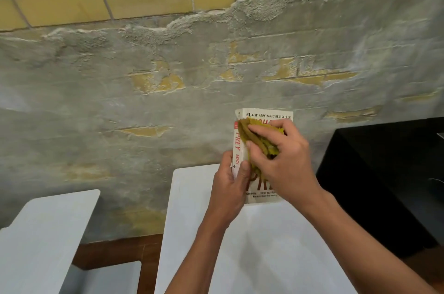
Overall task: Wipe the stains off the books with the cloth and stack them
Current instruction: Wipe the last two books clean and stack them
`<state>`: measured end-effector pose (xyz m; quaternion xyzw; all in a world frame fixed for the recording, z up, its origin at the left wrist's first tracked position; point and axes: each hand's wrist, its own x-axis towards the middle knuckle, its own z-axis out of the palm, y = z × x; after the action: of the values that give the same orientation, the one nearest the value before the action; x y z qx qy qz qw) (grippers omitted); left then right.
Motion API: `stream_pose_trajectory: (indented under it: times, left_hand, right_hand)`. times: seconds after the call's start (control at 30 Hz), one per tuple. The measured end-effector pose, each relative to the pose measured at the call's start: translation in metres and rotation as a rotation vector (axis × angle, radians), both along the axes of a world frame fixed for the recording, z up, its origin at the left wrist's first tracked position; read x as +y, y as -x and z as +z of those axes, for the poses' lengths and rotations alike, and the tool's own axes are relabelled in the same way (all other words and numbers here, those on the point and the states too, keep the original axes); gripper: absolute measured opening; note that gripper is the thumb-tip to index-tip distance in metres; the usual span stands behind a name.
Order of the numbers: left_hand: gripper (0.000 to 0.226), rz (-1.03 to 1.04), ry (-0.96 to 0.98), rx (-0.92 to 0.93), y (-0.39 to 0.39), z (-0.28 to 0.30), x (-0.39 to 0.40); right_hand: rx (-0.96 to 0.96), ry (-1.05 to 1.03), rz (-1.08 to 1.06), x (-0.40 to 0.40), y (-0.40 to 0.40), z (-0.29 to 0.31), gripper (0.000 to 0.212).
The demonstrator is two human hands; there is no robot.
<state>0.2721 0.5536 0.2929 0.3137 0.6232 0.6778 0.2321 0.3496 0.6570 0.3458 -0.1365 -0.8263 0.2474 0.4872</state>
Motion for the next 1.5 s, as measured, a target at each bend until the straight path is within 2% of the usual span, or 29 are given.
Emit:
stream_pose_trajectory:
  times: [0.07,0.17,0.33,0.43,0.57,0.7,0.83,0.9,0.97,1.03,1.23,1.4,1.5]
  left_hand:
    - [0.058,0.001,0.026,0.047,0.000,0.000,0.001]
    - [0.037,0.012,0.041,0.079,0.003,0.000,0.002]
    - [0.028,0.067,0.061,0.139,0.007,0.001,-0.001]
    - [0.027,0.073,0.089,0.186,0.006,0.005,-0.003]
    - [0.023,0.110,0.131,0.263,0.003,0.011,-0.005]
    - [0.024,0.118,0.186,0.354,0.003,0.013,-0.006]
    - [0.022,0.144,0.194,0.370,0.004,0.010,-0.004]
    - [0.025,0.140,0.202,0.368,0.002,0.009,-0.004]
    - [0.025,0.142,0.203,0.354,0.002,0.010,-0.005]
    - [0.023,0.151,0.176,0.325,0.003,0.012,-0.004]
    - [0.034,0.156,0.049,0.061,0.002,0.009,-0.004]
    - [0.039,0.214,-0.075,-0.140,0.005,0.004,0.005]
    - [0.039,0.272,-0.147,-0.267,0.013,0.001,0.009]
  right_hand:
    - [0.013,0.008,-0.059,0.014,0.008,0.013,0.034]
    - [0.044,0.088,-0.123,0.028,0.018,0.025,0.034]
    - [0.030,-0.049,-0.071,0.026,0.028,0.022,0.035]
    - [0.087,0.059,-0.177,0.035,0.034,0.028,0.036]
    - [0.074,-0.084,-0.140,0.027,0.036,0.025,0.034]
    - [0.130,0.040,-0.251,0.038,0.038,0.027,0.035]
    - [0.134,-0.073,-0.177,0.030,0.040,0.024,0.034]
    - [0.144,-0.008,-0.231,0.035,0.042,0.026,0.034]
    - [0.140,0.018,-0.233,0.037,0.042,0.025,0.035]
    - [0.109,-0.048,-0.163,0.034,0.042,0.022,0.035]
    - [0.023,0.062,-0.196,0.052,0.040,0.012,0.038]
    - [-0.096,-0.046,0.045,0.010,0.032,-0.003,0.035]
    - [-0.152,-0.005,0.100,-0.017,0.023,-0.025,0.036]
